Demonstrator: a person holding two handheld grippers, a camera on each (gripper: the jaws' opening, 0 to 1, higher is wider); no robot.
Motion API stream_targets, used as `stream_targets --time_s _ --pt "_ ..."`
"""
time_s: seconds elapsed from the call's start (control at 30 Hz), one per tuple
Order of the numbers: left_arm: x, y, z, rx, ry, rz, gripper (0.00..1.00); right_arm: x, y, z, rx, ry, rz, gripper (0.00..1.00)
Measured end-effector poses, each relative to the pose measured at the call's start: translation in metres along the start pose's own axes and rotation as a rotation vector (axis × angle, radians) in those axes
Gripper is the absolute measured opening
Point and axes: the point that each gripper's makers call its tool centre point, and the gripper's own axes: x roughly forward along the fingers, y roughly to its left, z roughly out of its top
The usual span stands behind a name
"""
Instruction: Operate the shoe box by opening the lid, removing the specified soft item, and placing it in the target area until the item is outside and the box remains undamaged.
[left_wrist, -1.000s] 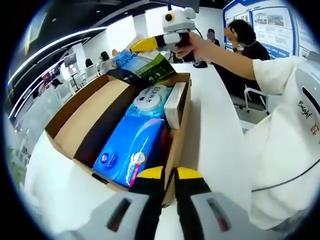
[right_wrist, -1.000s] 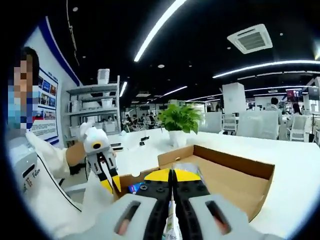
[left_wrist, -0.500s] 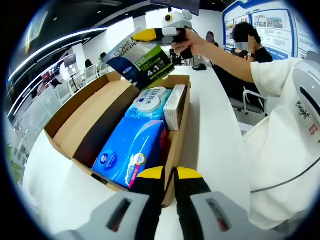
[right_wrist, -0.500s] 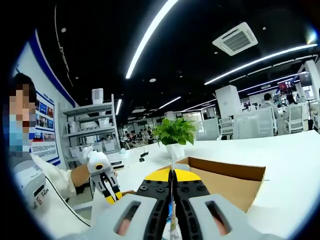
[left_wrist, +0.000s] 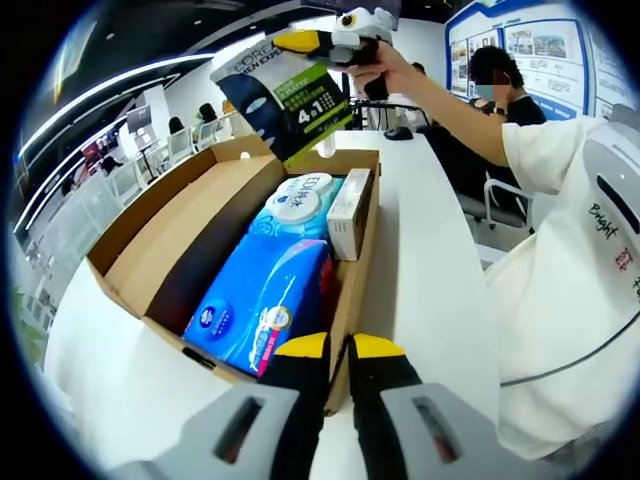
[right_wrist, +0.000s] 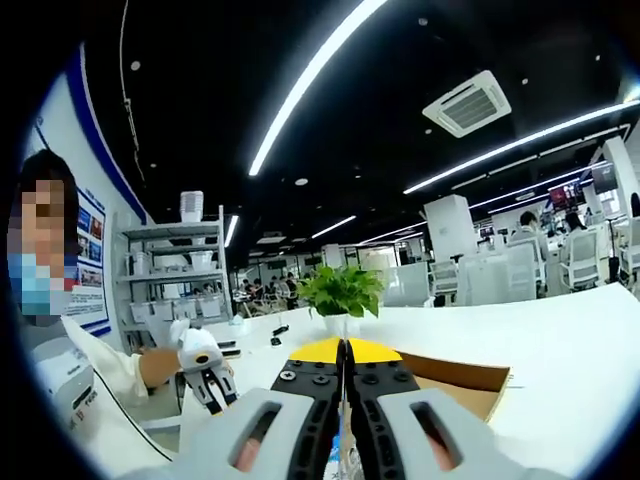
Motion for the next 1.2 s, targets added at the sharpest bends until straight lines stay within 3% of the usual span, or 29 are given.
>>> stream_targets --time_s 0.23,0.57,0.9,1.2 --pt "0.000 0.000 0.000 0.000 -0.001 0.010 0.07 -0.020 0.005 0.017 -0.015 -0.064 -0.010 0.00" --pt "0.000 0.000 0.001 0.004 -0.005 0.001 0.07 -0.061 -0.002 0.025 -0.009 -0.109 -0.054 0.00" --pt "0.000 0.000 0.001 0.000 -0.012 0.003 0.07 -0.095 -0.011 0.027 -0.022 -0.135 -0.109 0.00" --pt "0.000 0.000 0.001 0.001 -0.015 0.010 0.07 -0.125 -0.030 0.013 -0.051 -0.122 -0.192 0.00"
